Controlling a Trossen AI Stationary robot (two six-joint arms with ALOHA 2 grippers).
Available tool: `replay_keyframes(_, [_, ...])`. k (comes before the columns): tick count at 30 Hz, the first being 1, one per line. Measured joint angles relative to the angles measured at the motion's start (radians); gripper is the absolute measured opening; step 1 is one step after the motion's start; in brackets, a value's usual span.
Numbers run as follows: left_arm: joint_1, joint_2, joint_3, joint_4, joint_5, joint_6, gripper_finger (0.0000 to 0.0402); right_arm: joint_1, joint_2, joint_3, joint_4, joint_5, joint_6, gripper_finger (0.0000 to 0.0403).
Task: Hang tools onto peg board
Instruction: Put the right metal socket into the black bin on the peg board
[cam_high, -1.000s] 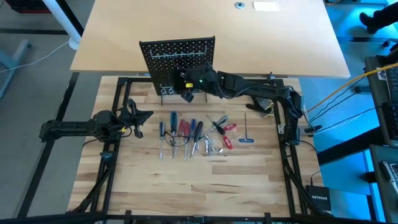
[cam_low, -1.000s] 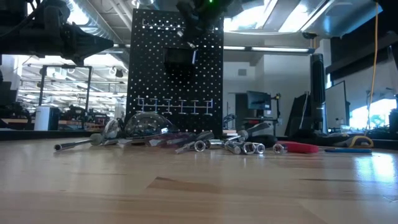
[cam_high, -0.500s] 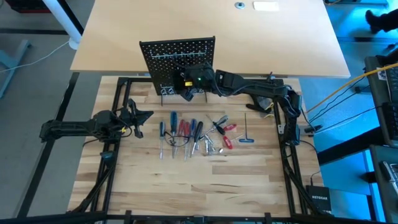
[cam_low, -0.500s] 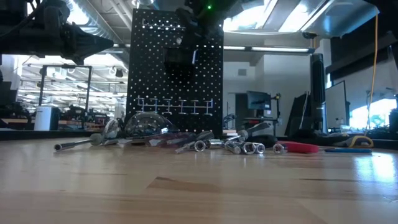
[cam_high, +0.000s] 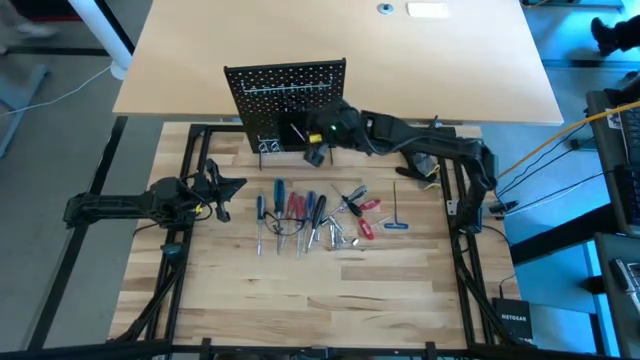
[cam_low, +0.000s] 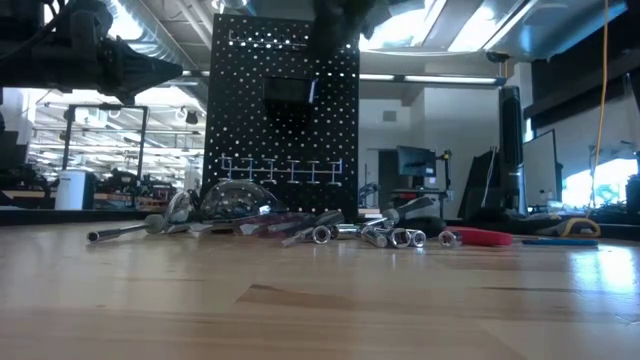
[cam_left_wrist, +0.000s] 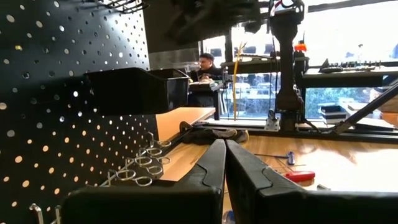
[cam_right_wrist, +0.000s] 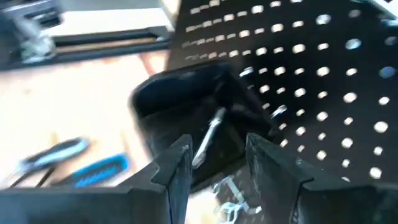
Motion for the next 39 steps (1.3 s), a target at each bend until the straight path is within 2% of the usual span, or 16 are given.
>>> replay_keyframes(6, [0.0,0.0,0.0,0.001,0.0,-0.011,0.0001,0.111,-0.049,0.0,-0.181,-0.003,0.031,0.0153])
replay_keyframes(14, [0.0,0.0,0.0,0.002,0.0,-0.006,0.0001,0.273,-0.021,-0.016,-0.392,-0.033,0.15,0.0153])
replay_keyframes(26, [0.0,0.0,0.0,0.003,0.0,-0.001,0.0001,0.428,-0.019,-0.326,-0.37,-0.066,0.219,0.0154])
replay_keyframes(31, [0.0,0.0,0.0,0.004,0.0,-0.001,0.0001,0.453,-0.019,-0.45,-0.317,-0.087,0.219,0.0154])
replay_keyframes(36, [0.0,0.0,0.0,0.004,0.0,-0.003,0.0001,0.457,-0.019,-0.55,-0.261,-0.174,0.179,0.0154])
replay_keyframes(39, [0.0,0.0,0.0,0.004,0.0,-0.003,0.0001,0.455,-0.019,-0.603,-0.209,-0.187,0.149,0.0154])
